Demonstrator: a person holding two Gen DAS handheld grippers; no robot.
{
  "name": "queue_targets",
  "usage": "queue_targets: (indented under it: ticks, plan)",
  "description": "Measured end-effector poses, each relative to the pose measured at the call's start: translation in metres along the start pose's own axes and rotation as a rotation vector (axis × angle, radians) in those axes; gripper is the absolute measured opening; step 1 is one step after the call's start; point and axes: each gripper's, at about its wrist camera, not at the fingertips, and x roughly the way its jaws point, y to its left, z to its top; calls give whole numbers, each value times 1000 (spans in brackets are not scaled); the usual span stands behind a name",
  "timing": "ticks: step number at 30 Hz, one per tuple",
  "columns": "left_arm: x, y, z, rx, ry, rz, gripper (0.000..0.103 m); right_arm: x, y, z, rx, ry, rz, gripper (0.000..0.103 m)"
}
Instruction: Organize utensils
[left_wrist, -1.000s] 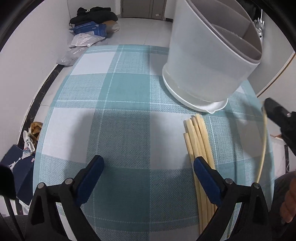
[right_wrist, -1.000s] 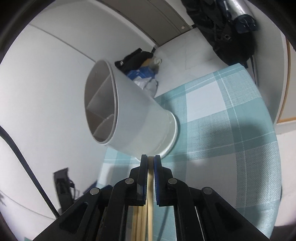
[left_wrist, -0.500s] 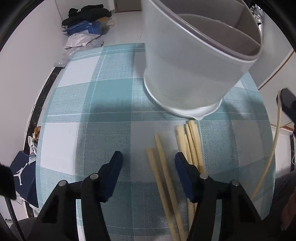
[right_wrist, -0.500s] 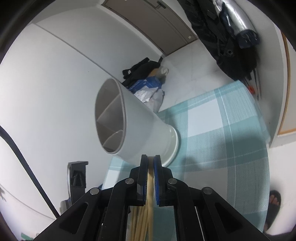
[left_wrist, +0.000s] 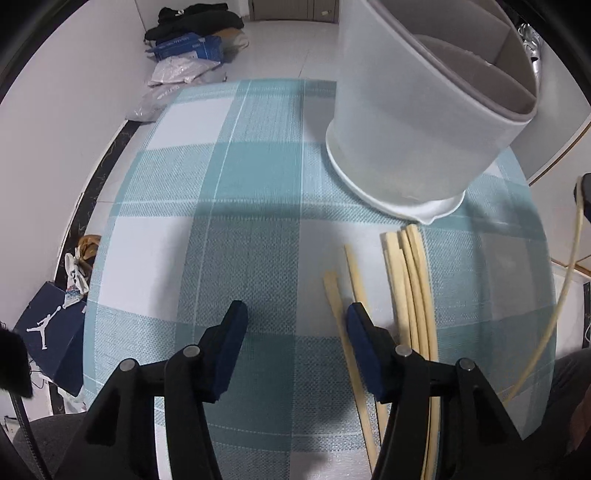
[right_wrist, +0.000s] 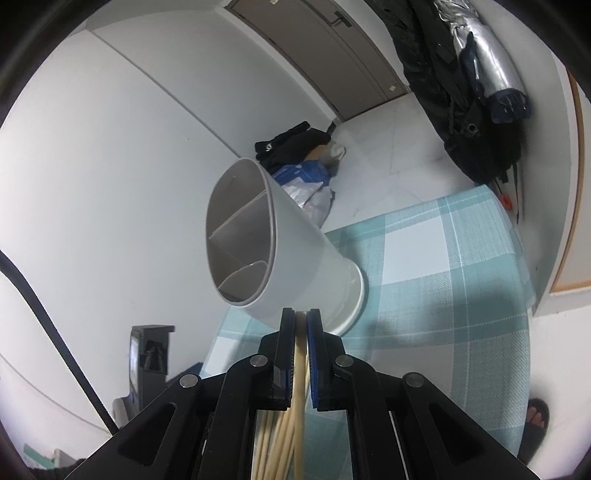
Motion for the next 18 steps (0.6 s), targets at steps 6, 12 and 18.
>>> queue_targets:
  ticks: [6,12,18]
  plan:
    - [4,-2,8,6,10,-4,48,-1,-1,-1,-1,-5,-3,6]
    - [3,-8,18,3,10,-44,3,-1,1,-1,-17,-9,-7,6]
    - [-18,-4,21,-48,-96,-134,3,-3,10,-4,-71,-34,-25,6]
